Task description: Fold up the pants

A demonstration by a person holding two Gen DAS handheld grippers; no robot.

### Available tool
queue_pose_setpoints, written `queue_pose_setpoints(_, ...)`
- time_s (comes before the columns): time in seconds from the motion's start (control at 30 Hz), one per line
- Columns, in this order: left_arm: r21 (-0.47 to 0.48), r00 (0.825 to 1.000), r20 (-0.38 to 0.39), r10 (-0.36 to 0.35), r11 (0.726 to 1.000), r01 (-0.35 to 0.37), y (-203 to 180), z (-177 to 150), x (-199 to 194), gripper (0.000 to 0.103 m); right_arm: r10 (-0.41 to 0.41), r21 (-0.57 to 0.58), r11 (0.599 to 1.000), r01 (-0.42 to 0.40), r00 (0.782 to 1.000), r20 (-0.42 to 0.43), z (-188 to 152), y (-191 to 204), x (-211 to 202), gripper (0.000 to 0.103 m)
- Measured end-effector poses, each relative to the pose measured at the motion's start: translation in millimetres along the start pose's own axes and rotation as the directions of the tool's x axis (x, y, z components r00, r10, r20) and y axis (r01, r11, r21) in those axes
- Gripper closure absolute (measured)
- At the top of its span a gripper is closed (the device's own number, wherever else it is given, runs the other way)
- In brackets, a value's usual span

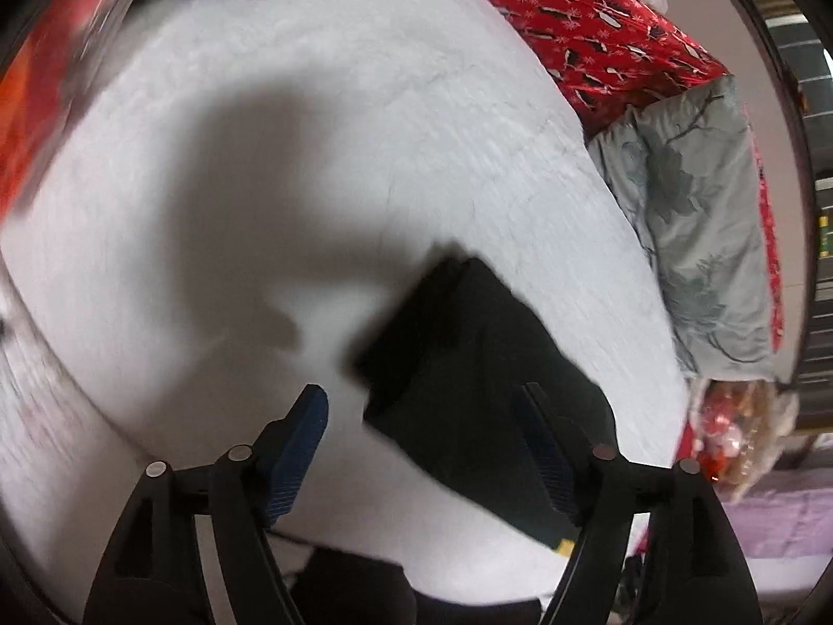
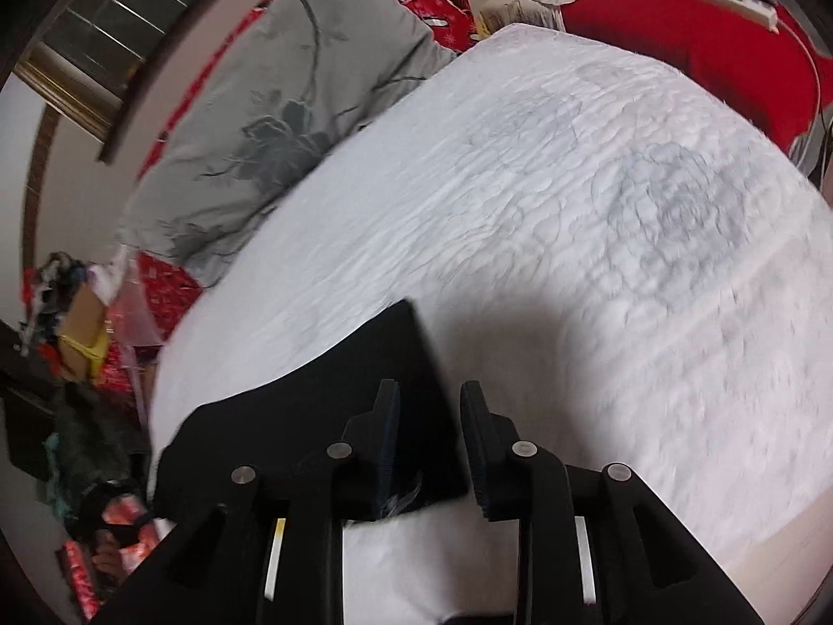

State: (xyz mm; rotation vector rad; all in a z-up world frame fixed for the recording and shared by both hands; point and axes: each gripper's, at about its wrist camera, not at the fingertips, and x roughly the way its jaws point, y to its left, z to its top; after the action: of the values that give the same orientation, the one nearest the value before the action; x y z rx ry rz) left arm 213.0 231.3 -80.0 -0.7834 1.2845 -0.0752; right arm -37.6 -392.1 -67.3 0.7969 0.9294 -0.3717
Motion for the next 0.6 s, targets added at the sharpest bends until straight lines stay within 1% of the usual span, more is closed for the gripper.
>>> queue_pose_setpoints(0.1,-0.03,0.998,-0.048,-0.036,0.999,0.035,15,-19,12,0.027,0.051,0.023,0.998,-0.05,0.999,-0.017,-13,3,-4,0.074)
queue_pose_setpoints(0.17,-0.053,0.996,-0.075,-0.038,0.998,0.034,24,-19,27,0.028,0.065,0.039,0.997,-0.064,0.997,-0.042,-18,7,1,0.074)
queue_pose_setpoints(0.23,-0.092,0.994,-0.097,-0.054,0.995,0.045,32,-19,37,0.028,0.078,0.063,0.995,-0.074,0.995,-0.061,-23,8,4,0.074)
queue_pose_setpoints(0.3,-0.111,0.992,-0.101,-0.07,0.992,0.059,37,-12,46,0.028,0.106,0.1,0.99,-0.099,0.992,-0.072,-27,6,7,0.074)
queue_pose_setpoints(0.37,-0.104,0.994,-0.094,-0.06,0.993,0.051,37,-10,45,0.028,0.135,0.134,0.983,-0.123,0.987,-0.09,-31,6,11,0.074)
queue_pose_setpoints(0.5,-0.111,0.994,-0.089,-0.069,0.992,0.059,31,-6,44,0.028,0.133,0.159,0.981,-0.115,0.985,-0.112,-35,6,23,0.074)
queue_pose_setpoints(0.57,-0.111,0.994,-0.085,-0.075,0.992,0.065,29,-5,43,0.027,0.153,0.205,0.97,-0.127,0.981,-0.117,-35,5,33,0.074)
queue_pose_setpoints(0.6,-0.109,0.994,-0.082,-0.067,0.992,0.057,27,-4,43,0.027,0.161,0.224,0.966,-0.132,0.98,-0.116,-35,5,37,0.073)
